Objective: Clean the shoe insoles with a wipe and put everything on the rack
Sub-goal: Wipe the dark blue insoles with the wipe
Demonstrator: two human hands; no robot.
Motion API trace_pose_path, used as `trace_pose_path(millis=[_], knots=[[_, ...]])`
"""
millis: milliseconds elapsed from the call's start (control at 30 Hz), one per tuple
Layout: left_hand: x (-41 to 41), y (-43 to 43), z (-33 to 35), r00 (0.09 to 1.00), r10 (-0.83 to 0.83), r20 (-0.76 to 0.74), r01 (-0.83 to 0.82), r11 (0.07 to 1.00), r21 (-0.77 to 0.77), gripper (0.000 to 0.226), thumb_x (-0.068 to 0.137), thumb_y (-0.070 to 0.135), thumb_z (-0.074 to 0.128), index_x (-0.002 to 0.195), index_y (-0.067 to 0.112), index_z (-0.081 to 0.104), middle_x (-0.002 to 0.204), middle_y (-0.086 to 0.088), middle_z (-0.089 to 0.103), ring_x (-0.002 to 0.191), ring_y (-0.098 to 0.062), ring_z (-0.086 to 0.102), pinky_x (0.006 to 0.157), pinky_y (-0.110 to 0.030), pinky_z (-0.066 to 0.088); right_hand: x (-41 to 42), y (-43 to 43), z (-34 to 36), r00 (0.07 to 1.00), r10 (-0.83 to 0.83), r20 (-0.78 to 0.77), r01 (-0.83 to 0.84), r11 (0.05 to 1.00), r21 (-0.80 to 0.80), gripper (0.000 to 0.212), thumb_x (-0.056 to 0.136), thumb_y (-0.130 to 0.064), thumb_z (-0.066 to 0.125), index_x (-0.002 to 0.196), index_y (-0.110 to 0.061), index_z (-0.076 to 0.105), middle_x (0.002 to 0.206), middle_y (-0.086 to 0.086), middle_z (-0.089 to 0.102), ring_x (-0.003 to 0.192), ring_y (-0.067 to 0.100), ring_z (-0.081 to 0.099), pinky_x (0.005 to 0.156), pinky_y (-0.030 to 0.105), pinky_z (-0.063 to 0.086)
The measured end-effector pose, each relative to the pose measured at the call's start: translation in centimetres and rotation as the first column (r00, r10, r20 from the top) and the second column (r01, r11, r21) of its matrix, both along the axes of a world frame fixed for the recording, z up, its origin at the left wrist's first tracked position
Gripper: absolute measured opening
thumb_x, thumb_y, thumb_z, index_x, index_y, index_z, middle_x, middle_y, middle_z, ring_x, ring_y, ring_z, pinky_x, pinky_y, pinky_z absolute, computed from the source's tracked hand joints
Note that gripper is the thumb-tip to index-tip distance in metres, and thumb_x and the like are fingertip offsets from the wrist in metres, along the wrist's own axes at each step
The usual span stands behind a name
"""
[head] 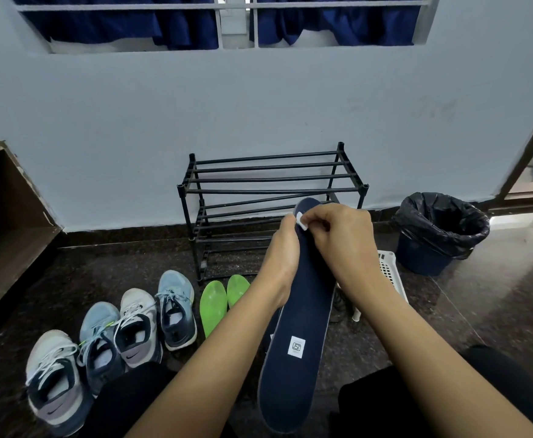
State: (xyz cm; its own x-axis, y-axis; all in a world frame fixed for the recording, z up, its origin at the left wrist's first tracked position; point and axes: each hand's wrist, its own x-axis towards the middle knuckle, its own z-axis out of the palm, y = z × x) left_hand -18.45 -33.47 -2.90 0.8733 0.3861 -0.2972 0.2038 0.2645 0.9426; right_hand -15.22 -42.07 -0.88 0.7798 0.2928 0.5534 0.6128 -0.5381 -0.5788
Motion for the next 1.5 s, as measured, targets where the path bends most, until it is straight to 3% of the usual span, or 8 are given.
trace_pose_path(millis=[167, 267, 367, 500, 833, 1100, 1267, 1500], knots=[[0.2, 0.3, 0.1, 1.000, -0.001, 0.009, 0.001, 1.000, -0.006, 0.043, 0.075, 0.053, 0.040, 0.078, 0.020, 0.067, 0.081, -0.006, 0.066, 0.088, -0.025, 0.060, 0.081, -0.040, 0.045, -0.4, 0.1, -0.2, 0.998, 0.026, -0.048, -0.024, 0.999, 0.036, 0.020, 0.079, -0.003, 0.064, 0.079, -0.020, 0.075, 0.078, -0.004, 0.073, 0.075, 0.013, 0.066, 0.074, 0.016, 0.046], [0.2, 1.0, 0.0, 1.000, 0.012, 0.015, -0.011, 0.999, -0.046, 0.047, 0.094, 0.047, 0.034, 0.084, 0.017, 0.069, 0.083, -0.005, 0.071, 0.085, -0.022, 0.065, 0.079, -0.035, 0.051, -1.1, 0.4, -0.4, 0.992, 0.075, -0.103, -0.076, 0.997, -0.005, 0.021, 0.079, -0.005, 0.064, 0.081, -0.022, 0.076, 0.078, -0.006, 0.072, 0.072, 0.007, 0.063, 0.065, 0.001, 0.037], [0.3, 1.2, -0.2, 1.000, 0.006, 0.015, -0.005, 0.999, -0.048, 0.049, 0.099, 0.043, 0.030, 0.087, 0.015, 0.069, 0.091, -0.006, 0.071, 0.090, -0.023, 0.066, 0.087, -0.038, 0.051, -1.1, 0.7, -0.4, 0.993, 0.083, -0.087, -0.084, 0.996, -0.012, 0.020, 0.079, -0.004, 0.063, 0.081, -0.020, 0.076, 0.078, -0.005, 0.073, 0.073, 0.008, 0.064, 0.067, 0.005, 0.040], [0.2, 0.4, -0.5, 0.999, -0.013, 0.031, 0.016, 0.996, -0.088, 0.041, 0.090, 0.051, 0.042, 0.078, 0.018, 0.064, 0.068, -0.002, 0.065, 0.074, -0.023, 0.060, 0.073, -0.035, 0.045, 0.0, 0.5, 0.1, 0.999, 0.007, -0.034, -0.007, 1.000, 0.022, 0.017, 0.080, -0.006, 0.064, 0.083, -0.018, 0.076, 0.081, -0.001, 0.073, 0.077, 0.016, 0.066, 0.077, 0.028, 0.051], [0.2, 1.7, -0.5, 0.999, -0.028, 0.023, 0.030, 0.998, -0.062, 0.047, 0.099, 0.044, 0.031, 0.084, 0.016, 0.066, 0.078, -0.007, 0.067, 0.081, -0.023, 0.062, 0.079, -0.035, 0.048, -1.5, 0.8, 0.0, 0.991, 0.079, -0.110, -0.080, 0.997, -0.005, 0.020, 0.081, -0.005, 0.065, 0.084, -0.021, 0.076, 0.081, -0.007, 0.073, 0.075, 0.007, 0.065, 0.074, 0.014, 0.045], [0.4, 0.5, -1.1, 0.998, -0.058, 0.013, 0.059, 0.992, -0.112, 0.040, 0.086, 0.058, 0.046, 0.069, 0.026, 0.064, 0.060, 0.003, 0.061, 0.070, -0.017, 0.056, 0.076, -0.036, 0.041, 0.4, 0.4, 0.5, 0.998, -0.011, -0.055, 0.014, 0.998, 0.053, 0.015, 0.082, -0.009, 0.063, 0.080, -0.019, 0.075, 0.079, -0.003, 0.073, 0.076, 0.017, 0.066, 0.079, 0.034, 0.052], [0.3, 1.1, -0.6, 0.998, -0.056, 0.012, 0.057, 0.994, -0.088, 0.046, 0.096, 0.048, 0.037, 0.073, 0.019, 0.065, 0.061, -0.001, 0.064, 0.066, -0.019, 0.059, 0.067, -0.032, 0.045, -0.5, 0.3, 0.6, 0.990, 0.050, -0.133, -0.042, 0.997, 0.062, 0.018, 0.079, -0.006, 0.066, 0.080, -0.021, 0.075, 0.079, -0.008, 0.072, 0.078, 0.006, 0.065, 0.081, 0.016, 0.046], [0.0, 1.6, -0.4, 0.999, 0.008, -0.038, -0.010, 0.998, -0.054, 0.049, 0.099, 0.047, 0.031, 0.090, 0.015, 0.067, 0.094, -0.008, 0.070, 0.097, -0.024, 0.063, 0.095, -0.039, 0.047, -1.5, 0.2, 0.4, 0.980, 0.113, -0.164, -0.129, 0.988, -0.087, 0.018, 0.076, -0.006, 0.070, 0.081, -0.022, 0.077, 0.076, -0.008, 0.071, 0.071, 0.004, 0.060, 0.072, 0.012, 0.044]])
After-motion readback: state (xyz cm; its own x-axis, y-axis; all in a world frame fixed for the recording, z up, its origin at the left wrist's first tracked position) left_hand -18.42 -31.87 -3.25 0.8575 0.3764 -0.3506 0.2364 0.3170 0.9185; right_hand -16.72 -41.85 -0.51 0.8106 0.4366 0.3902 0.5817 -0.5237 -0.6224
